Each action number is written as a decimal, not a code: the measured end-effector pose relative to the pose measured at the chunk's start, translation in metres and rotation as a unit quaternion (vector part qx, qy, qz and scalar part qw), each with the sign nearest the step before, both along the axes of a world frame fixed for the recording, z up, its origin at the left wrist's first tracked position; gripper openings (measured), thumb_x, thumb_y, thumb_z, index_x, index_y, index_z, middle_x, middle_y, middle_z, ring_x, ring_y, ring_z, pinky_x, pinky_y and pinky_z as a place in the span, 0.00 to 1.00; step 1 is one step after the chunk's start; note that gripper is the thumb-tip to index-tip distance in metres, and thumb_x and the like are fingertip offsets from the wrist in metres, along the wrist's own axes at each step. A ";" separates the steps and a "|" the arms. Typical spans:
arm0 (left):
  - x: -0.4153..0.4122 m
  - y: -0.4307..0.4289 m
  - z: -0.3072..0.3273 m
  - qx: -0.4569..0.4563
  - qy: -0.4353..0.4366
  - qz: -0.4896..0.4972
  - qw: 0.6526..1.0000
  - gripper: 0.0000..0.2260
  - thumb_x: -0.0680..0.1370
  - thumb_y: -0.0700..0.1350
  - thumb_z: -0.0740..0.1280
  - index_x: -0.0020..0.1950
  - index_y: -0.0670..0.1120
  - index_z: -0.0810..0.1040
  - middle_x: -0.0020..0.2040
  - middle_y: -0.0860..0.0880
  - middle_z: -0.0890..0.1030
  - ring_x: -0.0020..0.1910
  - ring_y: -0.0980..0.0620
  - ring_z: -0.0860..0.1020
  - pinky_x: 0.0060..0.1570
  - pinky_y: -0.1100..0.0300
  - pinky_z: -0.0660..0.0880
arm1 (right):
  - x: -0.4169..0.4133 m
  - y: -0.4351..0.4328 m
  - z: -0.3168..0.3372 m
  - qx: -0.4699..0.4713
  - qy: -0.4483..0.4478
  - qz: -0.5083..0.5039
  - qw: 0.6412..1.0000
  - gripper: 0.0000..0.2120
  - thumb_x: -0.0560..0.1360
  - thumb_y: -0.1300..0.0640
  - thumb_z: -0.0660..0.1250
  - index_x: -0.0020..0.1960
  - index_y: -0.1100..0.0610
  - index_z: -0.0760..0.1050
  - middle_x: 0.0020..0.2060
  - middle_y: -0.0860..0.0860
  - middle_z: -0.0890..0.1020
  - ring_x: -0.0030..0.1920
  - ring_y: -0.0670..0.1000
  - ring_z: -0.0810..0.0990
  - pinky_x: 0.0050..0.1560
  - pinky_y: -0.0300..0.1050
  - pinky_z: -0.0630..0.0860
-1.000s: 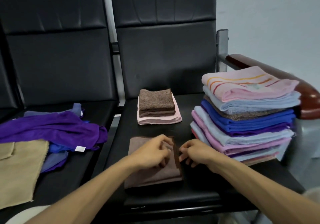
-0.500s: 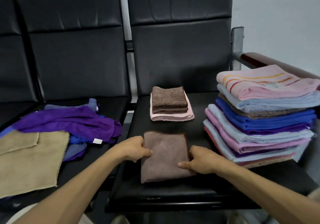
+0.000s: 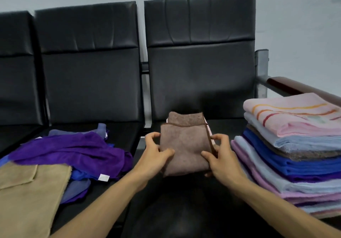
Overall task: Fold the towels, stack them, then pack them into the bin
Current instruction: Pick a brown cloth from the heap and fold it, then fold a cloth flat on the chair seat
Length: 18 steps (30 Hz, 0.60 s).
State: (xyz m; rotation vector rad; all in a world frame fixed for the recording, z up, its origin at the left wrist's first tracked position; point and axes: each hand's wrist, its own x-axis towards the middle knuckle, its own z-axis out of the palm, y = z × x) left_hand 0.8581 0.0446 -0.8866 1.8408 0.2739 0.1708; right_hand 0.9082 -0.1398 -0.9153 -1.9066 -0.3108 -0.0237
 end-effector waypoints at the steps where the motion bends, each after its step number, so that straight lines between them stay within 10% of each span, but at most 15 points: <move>1: 0.009 0.002 0.002 -0.005 -0.012 0.000 1.000 0.27 0.76 0.39 0.68 0.64 0.58 0.56 0.52 0.48 0.78 0.49 0.51 0.79 0.44 0.55 0.79 | 0.008 0.003 0.003 0.003 -0.015 -0.013 1.000 0.21 0.77 0.57 0.65 0.58 0.42 0.57 0.58 0.50 0.78 0.45 0.49 0.82 0.31 0.42 0.80; 9: 0.107 0.014 -0.002 0.109 -0.115 0.050 0.986 0.11 0.75 0.39 0.69 0.51 0.54 0.77 0.56 0.50 0.77 0.57 0.52 0.76 0.57 0.57 0.75 | 0.096 0.032 0.029 0.009 -0.062 -0.109 0.992 0.19 0.77 0.58 0.66 0.64 0.51 0.61 0.56 0.54 0.80 0.52 0.51 0.78 0.39 0.38 0.70; 18: 0.149 0.011 -0.029 0.187 -0.037 0.059 0.980 0.17 0.79 0.43 0.65 0.68 0.41 0.74 0.67 0.46 0.75 0.66 0.50 0.72 0.63 0.63 0.66 | 0.153 0.038 0.007 -0.176 0.068 -0.090 0.978 0.24 0.78 0.52 0.65 0.67 0.62 0.61 0.63 0.61 0.73 0.62 0.60 0.74 0.52 0.45 0.70</move>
